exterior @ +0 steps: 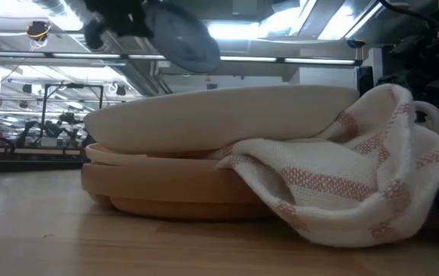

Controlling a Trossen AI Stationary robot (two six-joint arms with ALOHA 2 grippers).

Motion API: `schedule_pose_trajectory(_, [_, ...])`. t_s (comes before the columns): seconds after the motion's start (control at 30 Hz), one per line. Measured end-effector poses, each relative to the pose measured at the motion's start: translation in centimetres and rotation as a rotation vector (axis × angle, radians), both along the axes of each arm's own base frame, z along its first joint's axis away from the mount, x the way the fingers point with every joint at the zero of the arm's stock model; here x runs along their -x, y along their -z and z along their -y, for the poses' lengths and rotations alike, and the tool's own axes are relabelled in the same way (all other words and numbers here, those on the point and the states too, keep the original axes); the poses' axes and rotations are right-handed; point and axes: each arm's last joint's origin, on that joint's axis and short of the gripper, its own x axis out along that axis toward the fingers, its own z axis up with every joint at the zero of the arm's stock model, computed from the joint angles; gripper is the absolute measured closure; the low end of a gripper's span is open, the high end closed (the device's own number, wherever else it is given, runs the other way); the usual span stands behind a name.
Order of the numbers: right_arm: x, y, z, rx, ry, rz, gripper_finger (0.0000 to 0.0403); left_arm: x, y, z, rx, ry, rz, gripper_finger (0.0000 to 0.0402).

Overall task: Sort dishes
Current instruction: Put the blue plate into the dish rack

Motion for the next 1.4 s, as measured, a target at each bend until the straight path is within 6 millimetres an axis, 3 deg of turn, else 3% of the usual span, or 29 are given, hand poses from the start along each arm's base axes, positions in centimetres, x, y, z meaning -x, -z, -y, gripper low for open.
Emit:
schedule_pose_trajectory(0.13, [0.0,0.0,0.0,0.0,0.0,0.0,0.0276,-1.5,-1.8,0.1,-0.056,-0.077,-0.129,0.0401])
schedule_pose_trajectory(0.3, [0.0,0.0,0.0,0.0,0.0,-0.001,0.0276,-3.9,-2.3,0.2,-0.101,-0.169,-0.315,0.0401])
schedule_pose_trajectory(0.6, [0.0,0.0,0.0,0.0,0.0,-0.001,0.0276,-9.1,0.7,0.5,-0.14,-0.285,-0.565,0.0401])
schedule_pose_trajectory(0.83, [0.0,0.0,0.0,0.0,0.0,-0.002,0.0276,-12.3,2.8,0.6,-0.158,-0.283,-0.655,0.0401])
schedule_pose_trajectory(1.0, [0.0,0.0,0.0,0.0,0.0,-0.002,0.0276,-12.9,3.6,0.1,-0.165,-0.29,-0.717,0.0401])
schedule_pose_trajectory(1.17, [0.0,0.0,0.0,0.0,0.0,0.004,0.0276,-12.6,3.0,-0.5,-0.16,-0.312,-0.72,0.0401])
schedule_pose_trajectory(1.4, [-0.5,-1.3,0.0,-0.005,0.006,0.148,0.0276,-12.5,3.0,-0.8,-0.161,-0.318,-0.744,0.0401])
